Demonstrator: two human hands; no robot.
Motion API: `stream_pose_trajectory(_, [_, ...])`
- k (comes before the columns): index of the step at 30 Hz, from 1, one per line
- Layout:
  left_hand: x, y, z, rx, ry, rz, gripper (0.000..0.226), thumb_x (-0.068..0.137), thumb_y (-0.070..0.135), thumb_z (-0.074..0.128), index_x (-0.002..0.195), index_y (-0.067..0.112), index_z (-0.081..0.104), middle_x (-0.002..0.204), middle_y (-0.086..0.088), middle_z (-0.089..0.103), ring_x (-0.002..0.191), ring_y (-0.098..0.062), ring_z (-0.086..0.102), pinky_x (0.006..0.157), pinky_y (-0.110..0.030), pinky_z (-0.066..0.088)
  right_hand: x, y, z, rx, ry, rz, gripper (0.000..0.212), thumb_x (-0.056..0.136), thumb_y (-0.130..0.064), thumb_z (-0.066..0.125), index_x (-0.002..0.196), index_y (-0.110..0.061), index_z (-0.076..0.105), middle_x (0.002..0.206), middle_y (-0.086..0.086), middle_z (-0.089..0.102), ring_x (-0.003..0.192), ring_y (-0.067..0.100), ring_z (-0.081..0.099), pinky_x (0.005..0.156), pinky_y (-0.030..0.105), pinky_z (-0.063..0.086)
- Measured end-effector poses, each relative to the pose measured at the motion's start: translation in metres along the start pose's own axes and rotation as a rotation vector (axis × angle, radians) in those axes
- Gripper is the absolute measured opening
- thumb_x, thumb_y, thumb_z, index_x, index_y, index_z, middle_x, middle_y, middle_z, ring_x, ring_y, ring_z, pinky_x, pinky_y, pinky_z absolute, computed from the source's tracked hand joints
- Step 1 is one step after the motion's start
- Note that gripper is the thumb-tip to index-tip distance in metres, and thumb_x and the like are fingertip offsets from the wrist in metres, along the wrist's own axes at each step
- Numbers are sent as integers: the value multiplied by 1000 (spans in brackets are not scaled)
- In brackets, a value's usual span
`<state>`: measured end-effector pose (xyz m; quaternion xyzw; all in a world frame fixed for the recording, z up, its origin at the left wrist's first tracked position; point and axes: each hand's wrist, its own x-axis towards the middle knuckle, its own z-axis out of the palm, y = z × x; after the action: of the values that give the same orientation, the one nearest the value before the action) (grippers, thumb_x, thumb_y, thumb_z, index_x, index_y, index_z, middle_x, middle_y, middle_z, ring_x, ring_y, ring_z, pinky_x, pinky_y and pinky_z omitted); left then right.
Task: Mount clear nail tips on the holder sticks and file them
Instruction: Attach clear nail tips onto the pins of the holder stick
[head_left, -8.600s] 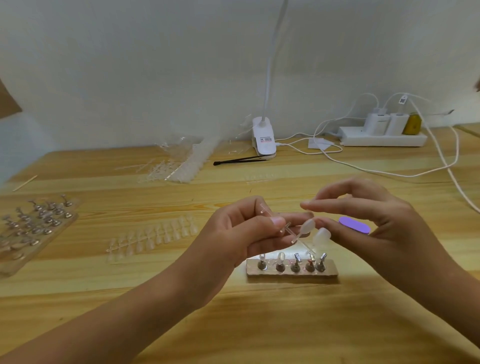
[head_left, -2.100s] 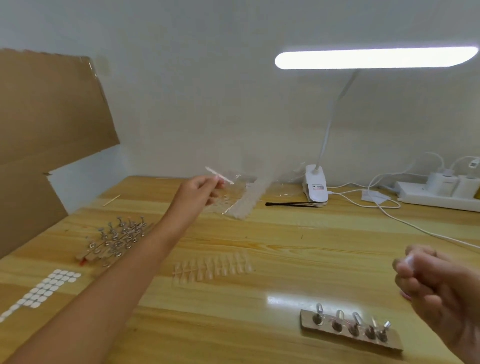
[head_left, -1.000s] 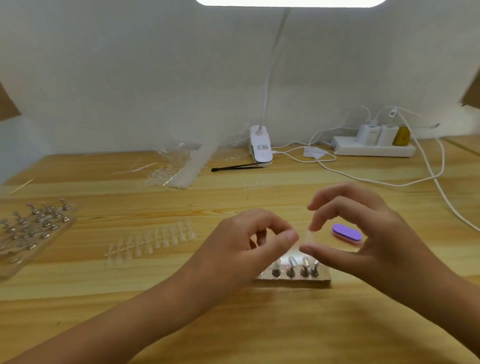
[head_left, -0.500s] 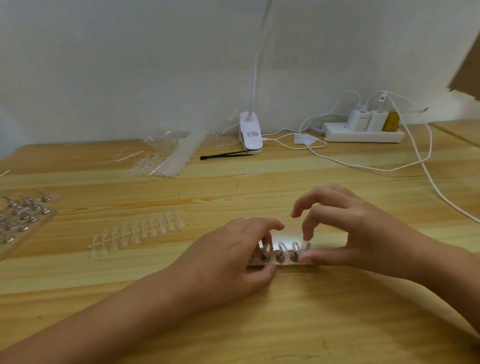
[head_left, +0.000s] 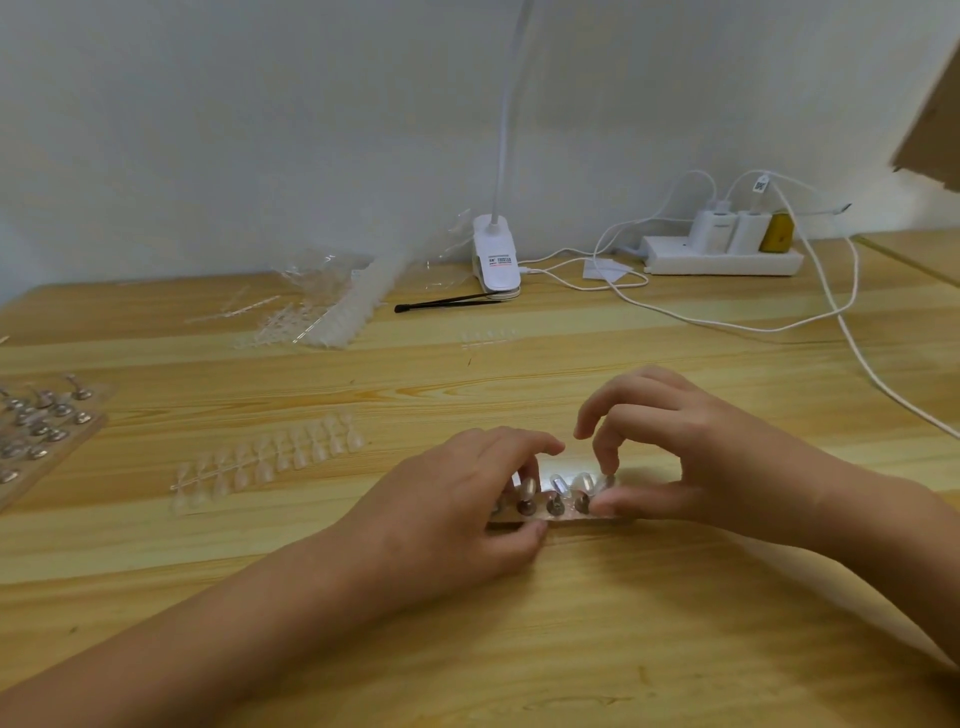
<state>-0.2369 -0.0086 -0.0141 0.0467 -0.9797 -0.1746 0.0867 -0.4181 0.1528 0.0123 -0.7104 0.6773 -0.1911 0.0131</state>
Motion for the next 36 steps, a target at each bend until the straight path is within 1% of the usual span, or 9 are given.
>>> stream_pose_trajectory(7, [-3, 9, -4, -44, -33, -99, 67, 87, 61, 55, 143, 52, 20, 105, 41, 38, 99, 24, 35, 78, -4, 34, -7, 31, -17, 37, 107, 253, 40, 79, -70, 54, 109, -43, 58, 116, -29, 52, 118, -4, 45, 100, 26, 40])
stream_pose_trajectory(11, [-11, 19, -24, -235, -316, -187, 103, 69, 75, 66, 146, 57, 0, 111, 43, 45, 98, 23, 48, 87, -8, 42, -16, 48, -23, 30, -144, 442, 62, 59, -84, 51, 115, -59, 41, 114, -30, 48, 105, -11, 48, 84, 16, 42])
stream_pose_trajectory(15, [-12, 16, -63, -483, -634, -214, 90, 74, 68, 69, 146, 52, 18, 113, 35, 63, 92, 7, 66, 87, -25, 51, -14, 49, -17, 7, -134, 454, 45, 79, -62, 61, 120, -56, 44, 103, -23, 53, 94, -5, 52, 74, 15, 44])
stream_pose_trajectory(18, [-5, 10, -58, -522, -408, -166, 45, 90, 43, 67, 131, 46, 48, 109, 23, 69, 91, 2, 66, 83, -23, 55, -12, 47, -14, 35, -120, 427, 31, 89, -37, 64, 115, -51, 54, 98, -16, 55, 88, 2, 53, 75, 17, 44])
stream_pose_trajectory(21, [3, 5, -31, -426, -57, -115, 43, 93, 28, 65, 130, 43, 51, 121, 28, 58, 116, 6, 51, 96, -23, 49, -11, 37, -20, 302, -63, 455, 25, 83, -51, 61, 108, -52, 64, 96, -16, 61, 88, 3, 58, 77, 20, 51])
stream_pose_trajectory(23, [7, 5, -13, -379, -46, -81, 43, 94, 30, 63, 132, 45, 50, 135, 32, 44, 132, 9, 30, 110, -22, 35, -8, 28, -24, 476, -44, 458, 35, 74, -64, 58, 107, -53, 65, 97, -19, 64, 88, 1, 62, 73, 19, 52])
stream_pose_trajectory(26, [13, 5, 1, -350, -72, -70, 29, 92, 39, 64, 118, 52, 58, 140, 35, 34, 136, 10, 11, 108, -13, 19, -4, 15, -22, 634, -35, 411, 29, 78, -55, 62, 107, -50, 67, 98, -12, 69, 87, 6, 65, 72, 17, 51])
stream_pose_trajectory(30, [18, 13, 8, -395, 7, -76, 18, 89, 38, 68, 94, 55, 62, 130, 33, 46, 131, 8, 21, 98, 1, 17, 0, 2, -19, 817, 24, 366, 23, 87, -40, 63, 108, -43, 70, 98, -12, 71, 81, 0, 65, 72, 16, 52])
stream_pose_trajectory(36, [20, 16, 12, -447, 50, -103, 14, 86, 39, 71, 86, 51, 64, 117, 30, 56, 124, 6, 34, 96, -4, 28, 7, 4, -14, 1341, 92, 387, 33, 83, -29, 62, 115, -25, 72, 97, 1, 71, 81, 8, 64, 68, 22, 54])
